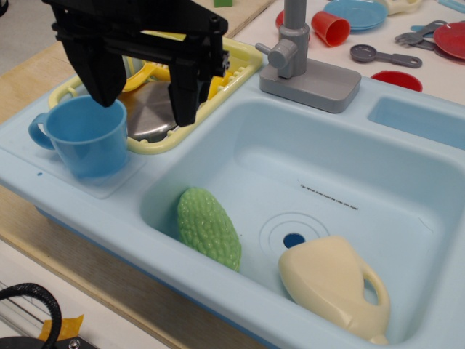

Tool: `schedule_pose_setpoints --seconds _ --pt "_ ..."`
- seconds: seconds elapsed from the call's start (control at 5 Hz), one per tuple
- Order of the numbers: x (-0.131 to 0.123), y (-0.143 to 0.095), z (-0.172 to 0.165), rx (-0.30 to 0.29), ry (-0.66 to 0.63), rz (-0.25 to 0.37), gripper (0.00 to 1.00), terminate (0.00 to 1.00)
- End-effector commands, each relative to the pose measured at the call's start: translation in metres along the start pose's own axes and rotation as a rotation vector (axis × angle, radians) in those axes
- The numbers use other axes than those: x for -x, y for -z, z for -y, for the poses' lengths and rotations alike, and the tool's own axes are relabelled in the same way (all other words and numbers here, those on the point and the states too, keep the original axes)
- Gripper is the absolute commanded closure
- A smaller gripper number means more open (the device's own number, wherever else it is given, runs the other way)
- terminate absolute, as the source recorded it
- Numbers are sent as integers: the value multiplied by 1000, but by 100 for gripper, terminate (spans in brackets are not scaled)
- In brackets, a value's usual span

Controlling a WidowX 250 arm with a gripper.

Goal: Put cup from anywhere into sink

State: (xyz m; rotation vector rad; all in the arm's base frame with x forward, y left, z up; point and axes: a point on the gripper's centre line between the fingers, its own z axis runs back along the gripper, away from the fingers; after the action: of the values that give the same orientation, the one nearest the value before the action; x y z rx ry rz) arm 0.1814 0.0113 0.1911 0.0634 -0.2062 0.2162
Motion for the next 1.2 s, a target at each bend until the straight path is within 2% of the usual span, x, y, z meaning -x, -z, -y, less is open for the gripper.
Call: schedule_pose_setpoints --seconds 0.0,0.2,0.4,0.8,1.0 --pt "0 0 0 0 0 0 0 0" --pt "-1 2 -6 -29 -37 25 0 0" --pt "0 9 -16 -30 -72 29 0 0" --pt "2 27 -25 -7 -114 -6 0 0" --pt "2 35 -29 0 -128 4 0 0"
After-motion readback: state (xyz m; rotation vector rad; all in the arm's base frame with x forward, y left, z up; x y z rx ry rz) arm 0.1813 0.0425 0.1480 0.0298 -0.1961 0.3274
